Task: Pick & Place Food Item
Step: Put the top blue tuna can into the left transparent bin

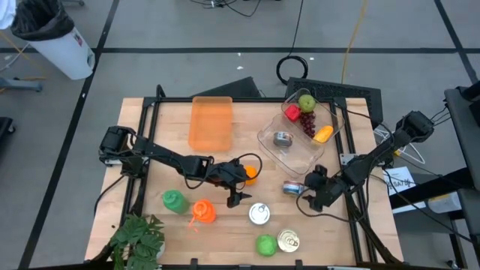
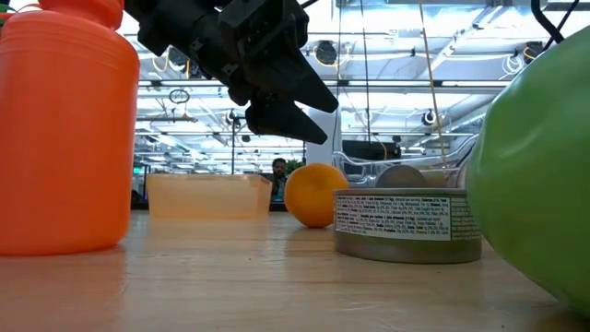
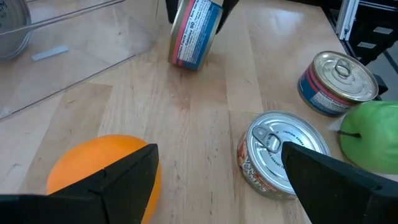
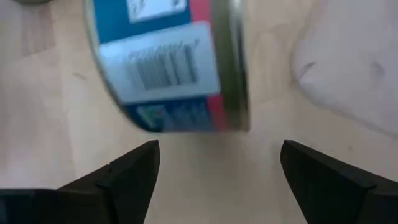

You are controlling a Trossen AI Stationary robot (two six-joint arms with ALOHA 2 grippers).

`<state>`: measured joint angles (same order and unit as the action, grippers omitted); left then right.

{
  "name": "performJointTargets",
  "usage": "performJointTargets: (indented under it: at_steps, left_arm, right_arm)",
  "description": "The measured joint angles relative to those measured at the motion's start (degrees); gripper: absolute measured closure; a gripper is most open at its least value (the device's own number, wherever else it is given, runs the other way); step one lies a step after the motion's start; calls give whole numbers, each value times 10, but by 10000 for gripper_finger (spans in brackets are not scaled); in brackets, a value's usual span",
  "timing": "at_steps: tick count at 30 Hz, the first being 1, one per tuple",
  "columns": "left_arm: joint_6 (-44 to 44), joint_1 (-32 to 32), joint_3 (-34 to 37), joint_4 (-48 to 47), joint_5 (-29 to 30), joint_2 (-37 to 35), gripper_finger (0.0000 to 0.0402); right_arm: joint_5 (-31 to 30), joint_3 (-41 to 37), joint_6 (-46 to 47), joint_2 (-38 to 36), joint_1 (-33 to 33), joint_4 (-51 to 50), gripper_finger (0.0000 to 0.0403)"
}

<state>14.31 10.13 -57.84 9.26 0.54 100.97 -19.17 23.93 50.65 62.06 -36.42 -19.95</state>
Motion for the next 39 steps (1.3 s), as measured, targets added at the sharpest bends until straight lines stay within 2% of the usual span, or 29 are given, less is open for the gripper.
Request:
performJointTargets:
  at_steps: [5, 12, 22, 30, 35, 39]
  left_arm:
    - [10, 0, 0, 0, 0, 0, 50]
    - [13, 0, 0, 0, 0, 0, 50]
    - [15, -7, 0, 0, 0, 0, 50]
    - [-23, 2, 0, 53, 4, 0, 50]
    - [-62, 5, -48, 3, 54, 0, 50]
    - [-110, 3, -90, -4, 55, 26, 50]
  right_arm:
    - [-48, 0, -35, 0, 0, 17, 100]
    - [-53, 0, -68, 0, 0, 95, 103]
    - [-152, 0, -130, 0, 0, 133, 106]
    - [-158, 0, -173, 0, 1, 182, 108]
    - [-184, 0, -188, 0, 1, 196, 108]
    - [-187, 0, -188, 0, 1, 199, 108]
